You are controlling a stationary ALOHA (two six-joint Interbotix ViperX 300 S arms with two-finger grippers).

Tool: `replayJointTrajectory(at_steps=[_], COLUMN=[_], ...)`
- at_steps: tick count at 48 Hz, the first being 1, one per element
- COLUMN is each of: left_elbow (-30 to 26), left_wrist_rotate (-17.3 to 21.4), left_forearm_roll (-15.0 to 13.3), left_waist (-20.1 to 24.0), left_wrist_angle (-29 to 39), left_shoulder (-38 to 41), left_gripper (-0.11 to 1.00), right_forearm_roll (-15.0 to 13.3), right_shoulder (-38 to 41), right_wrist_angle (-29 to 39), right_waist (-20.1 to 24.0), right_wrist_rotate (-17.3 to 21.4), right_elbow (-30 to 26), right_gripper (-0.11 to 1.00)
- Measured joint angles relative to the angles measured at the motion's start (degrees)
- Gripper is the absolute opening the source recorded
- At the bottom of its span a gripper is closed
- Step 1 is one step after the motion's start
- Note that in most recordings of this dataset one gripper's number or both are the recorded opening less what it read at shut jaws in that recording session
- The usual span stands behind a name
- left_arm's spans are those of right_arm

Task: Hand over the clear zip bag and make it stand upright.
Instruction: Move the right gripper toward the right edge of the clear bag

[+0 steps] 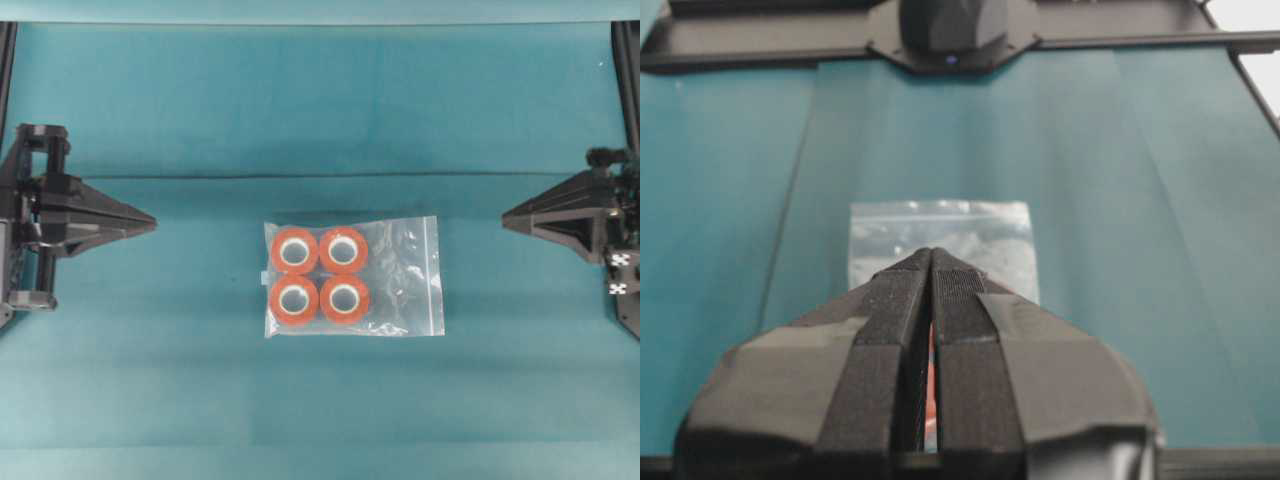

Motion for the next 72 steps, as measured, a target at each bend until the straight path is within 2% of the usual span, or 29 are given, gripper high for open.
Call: replayJointTrajectory(at_steps=[5, 12, 18, 33, 38, 46, 51, 62, 69, 72], left_elbow=[-0.35, -0.44, -0.53, -0.70, -1.58, -3.34, -3.69, -4.66, -4.75, -4.66], left_wrist_rotate=[0.18, 0.18, 0.18, -0.70, -2.72, -8.26, -9.76, -12.04, -12.57, -12.66], left_forearm_roll=[0.00, 0.00, 0.00, 0.00, 0.00, 0.00, 0.00, 0.00, 0.00, 0.00], left_waist=[-0.09, 0.00, -0.09, -0.35, -0.44, -0.44, -0.53, -0.62, -0.62, -0.62], left_wrist_angle=[0.09, 0.09, 0.26, 0.44, 0.53, 1.23, 1.58, 1.76, 1.85, 1.85], left_shoulder=[0.53, 0.79, 0.62, 1.49, 3.08, 5.80, 8.35, 11.78, 12.04, 12.04], left_gripper=[-0.01, -0.01, -0.01, -0.01, -0.01, -0.01, -0.01, -0.01, 0.00, 0.03], right_forearm_roll=[1.32, 2.55, 2.64, 2.64, 2.64, 2.81, 2.99, 3.25, 3.25, 3.25], right_shoulder=[0.97, 2.37, 4.22, 10.02, 11.43, 11.87, 11.95, 12.66, 13.54, 14.06], right_wrist_angle=[2.72, 6.68, 9.23, 9.84, 9.67, 9.40, 9.58, 10.02, 10.02, 10.02], right_waist=[-1.23, -3.78, -4.39, -4.75, -4.75, -4.92, -5.27, -6.15, -6.06, -5.89], right_wrist_rotate=[6.59, 18.02, 22.24, 27.25, 27.77, 27.77, 27.86, 30.67, 31.20, 31.29], right_elbow=[0.00, 0.00, 0.00, -0.09, 0.00, 0.00, 0.18, 0.44, 0.53, 0.53], right_gripper=[0.00, 0.00, 0.00, 0.00, 0.00, 0.01, 0.04, 0.16, 0.30, 0.36])
